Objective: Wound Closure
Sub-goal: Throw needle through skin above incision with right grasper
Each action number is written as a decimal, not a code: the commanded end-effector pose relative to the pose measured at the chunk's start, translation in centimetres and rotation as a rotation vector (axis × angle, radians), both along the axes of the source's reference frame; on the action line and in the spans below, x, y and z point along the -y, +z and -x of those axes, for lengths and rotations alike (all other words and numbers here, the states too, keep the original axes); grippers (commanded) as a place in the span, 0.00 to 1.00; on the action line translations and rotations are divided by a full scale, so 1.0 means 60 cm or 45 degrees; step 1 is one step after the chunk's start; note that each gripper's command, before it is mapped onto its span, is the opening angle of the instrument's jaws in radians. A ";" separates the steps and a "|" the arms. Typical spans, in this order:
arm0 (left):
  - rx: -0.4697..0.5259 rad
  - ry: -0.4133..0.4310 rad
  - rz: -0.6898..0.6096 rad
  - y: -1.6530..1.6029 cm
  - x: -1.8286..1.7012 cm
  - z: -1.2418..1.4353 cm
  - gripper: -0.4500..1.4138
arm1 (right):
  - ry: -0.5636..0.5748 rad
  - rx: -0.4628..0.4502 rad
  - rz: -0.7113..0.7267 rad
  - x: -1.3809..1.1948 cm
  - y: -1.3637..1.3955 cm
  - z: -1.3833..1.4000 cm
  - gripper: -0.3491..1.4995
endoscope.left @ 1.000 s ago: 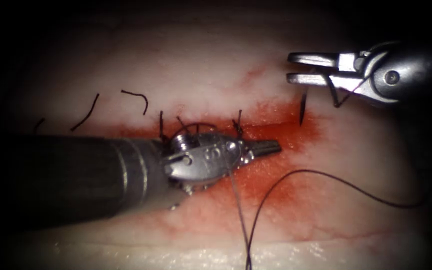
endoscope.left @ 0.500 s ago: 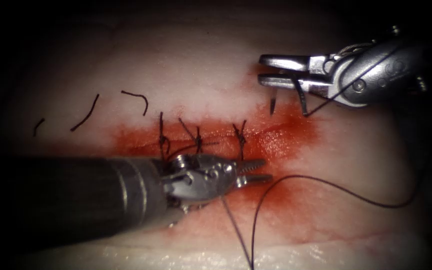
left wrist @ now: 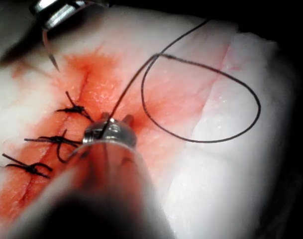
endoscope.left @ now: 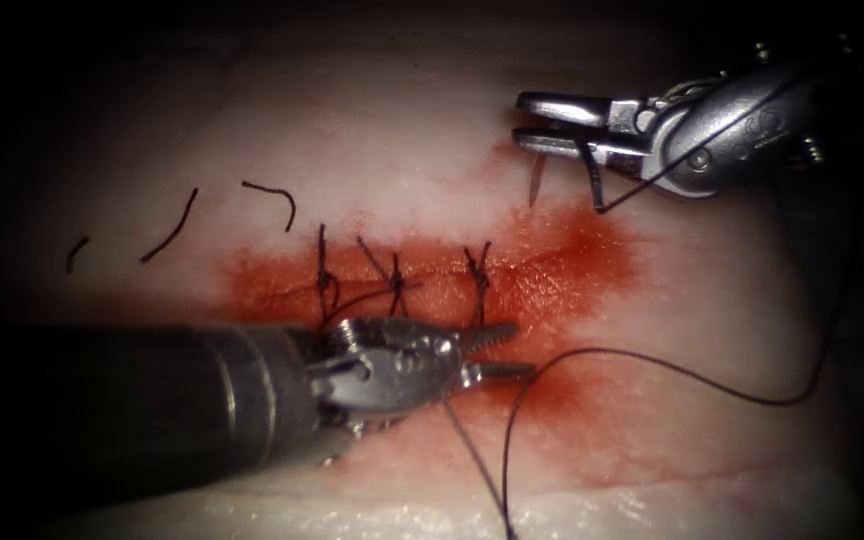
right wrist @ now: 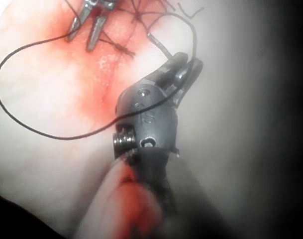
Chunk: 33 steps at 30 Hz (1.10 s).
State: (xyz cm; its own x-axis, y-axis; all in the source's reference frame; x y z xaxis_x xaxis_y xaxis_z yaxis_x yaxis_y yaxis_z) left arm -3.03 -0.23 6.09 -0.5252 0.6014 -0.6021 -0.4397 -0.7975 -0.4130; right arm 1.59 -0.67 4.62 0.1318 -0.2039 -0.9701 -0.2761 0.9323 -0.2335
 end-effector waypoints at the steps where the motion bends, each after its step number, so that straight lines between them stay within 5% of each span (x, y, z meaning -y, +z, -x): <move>1: 0.000 -0.001 0.000 0.0009 0.0001 0.0009 0.28 | -0.002 -0.001 0.003 0.0003 0.0010 -0.0013 0.00; 33: -0.008 -0.011 -0.005 0.0001 0.0001 0.0008 0.30 | 0.007 0.048 0.020 0.0009 0.0042 -0.0007 0.00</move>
State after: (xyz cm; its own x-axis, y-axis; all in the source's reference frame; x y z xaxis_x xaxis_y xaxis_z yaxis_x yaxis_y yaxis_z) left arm -3.03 -0.23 6.05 -0.5240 0.6089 -0.5955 -0.4495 -0.7916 -0.4139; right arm 1.56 -0.72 4.82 0.1723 -0.2176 -0.9607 -0.2717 0.9270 -0.2587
